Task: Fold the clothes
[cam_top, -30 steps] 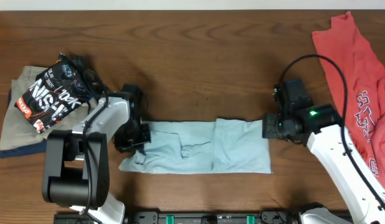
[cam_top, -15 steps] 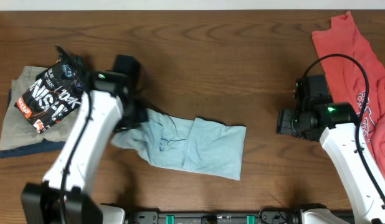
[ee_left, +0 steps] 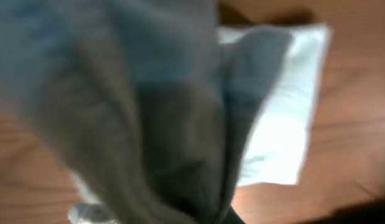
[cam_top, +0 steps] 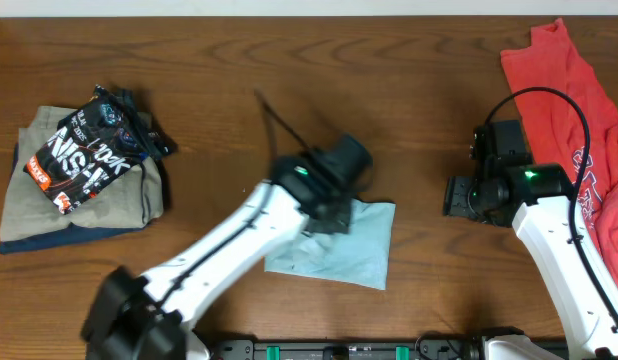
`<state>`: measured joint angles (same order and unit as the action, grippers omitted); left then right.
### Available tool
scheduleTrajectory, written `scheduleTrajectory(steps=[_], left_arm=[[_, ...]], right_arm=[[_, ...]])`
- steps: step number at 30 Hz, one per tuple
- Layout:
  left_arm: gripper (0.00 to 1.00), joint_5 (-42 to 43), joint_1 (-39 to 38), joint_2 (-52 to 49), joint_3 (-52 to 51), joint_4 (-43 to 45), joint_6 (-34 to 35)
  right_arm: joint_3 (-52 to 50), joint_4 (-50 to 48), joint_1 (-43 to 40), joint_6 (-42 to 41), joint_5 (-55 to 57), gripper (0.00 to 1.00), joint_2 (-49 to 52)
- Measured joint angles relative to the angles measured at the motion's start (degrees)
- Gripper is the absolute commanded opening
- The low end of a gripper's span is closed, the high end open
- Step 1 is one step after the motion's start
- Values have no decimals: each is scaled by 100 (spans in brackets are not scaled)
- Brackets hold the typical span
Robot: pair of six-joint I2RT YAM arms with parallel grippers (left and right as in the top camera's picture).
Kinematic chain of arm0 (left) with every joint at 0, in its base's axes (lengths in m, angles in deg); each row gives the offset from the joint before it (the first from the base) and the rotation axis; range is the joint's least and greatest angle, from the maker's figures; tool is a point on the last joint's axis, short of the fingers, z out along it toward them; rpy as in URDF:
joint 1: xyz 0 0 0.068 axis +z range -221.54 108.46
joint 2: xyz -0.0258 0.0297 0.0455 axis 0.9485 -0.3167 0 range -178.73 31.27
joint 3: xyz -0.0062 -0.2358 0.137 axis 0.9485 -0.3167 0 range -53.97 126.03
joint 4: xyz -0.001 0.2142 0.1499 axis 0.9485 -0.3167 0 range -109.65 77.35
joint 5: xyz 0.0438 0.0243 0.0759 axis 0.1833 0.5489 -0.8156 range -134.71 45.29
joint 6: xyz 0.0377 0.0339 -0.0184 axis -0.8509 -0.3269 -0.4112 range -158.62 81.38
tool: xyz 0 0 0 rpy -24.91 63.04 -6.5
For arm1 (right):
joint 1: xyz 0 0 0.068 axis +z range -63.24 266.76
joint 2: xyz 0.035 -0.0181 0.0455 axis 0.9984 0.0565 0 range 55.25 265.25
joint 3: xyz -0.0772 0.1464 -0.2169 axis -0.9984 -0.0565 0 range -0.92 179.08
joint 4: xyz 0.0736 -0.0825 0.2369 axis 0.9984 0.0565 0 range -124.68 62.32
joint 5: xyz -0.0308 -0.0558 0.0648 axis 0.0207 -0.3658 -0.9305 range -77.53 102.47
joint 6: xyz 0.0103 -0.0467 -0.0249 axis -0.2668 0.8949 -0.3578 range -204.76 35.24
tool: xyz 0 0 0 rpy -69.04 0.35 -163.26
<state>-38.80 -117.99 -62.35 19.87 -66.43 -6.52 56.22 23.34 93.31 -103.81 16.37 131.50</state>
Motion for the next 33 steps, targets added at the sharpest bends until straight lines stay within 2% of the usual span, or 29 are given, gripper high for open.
scheduleTrajectory(steps=[1,5,9,11,14,18,21,26,33], left_arm=[[27,96,-142,-114,0,90,28],[34,562,-468,-448,0,332,131],[40,833,-411,-389,2,232,-2],[44,874,-245,-278,2,76,-92],[61,750,269,83,4,-234,-232],[72,402,1139,494,35,-435,-319],[76,313,1679,501,57,-424,-457],[83,754,2321,120,-9,-323,-1064],[85,1576,2796,-916,-181,-229,-1891]], right_arm=[[0,2,0,0,0,69,0],[0,11,0,0,0,69,0],[0,22,0,2,0,70,0],[0,28,0,2,0,70,0],[0,50,0,2,0,70,0],[0,59,0,2,-2,70,0],[0,70,0,2,0,70,0],[0,116,0,2,-2,71,2],[0,179,0,20,0,71,2]])
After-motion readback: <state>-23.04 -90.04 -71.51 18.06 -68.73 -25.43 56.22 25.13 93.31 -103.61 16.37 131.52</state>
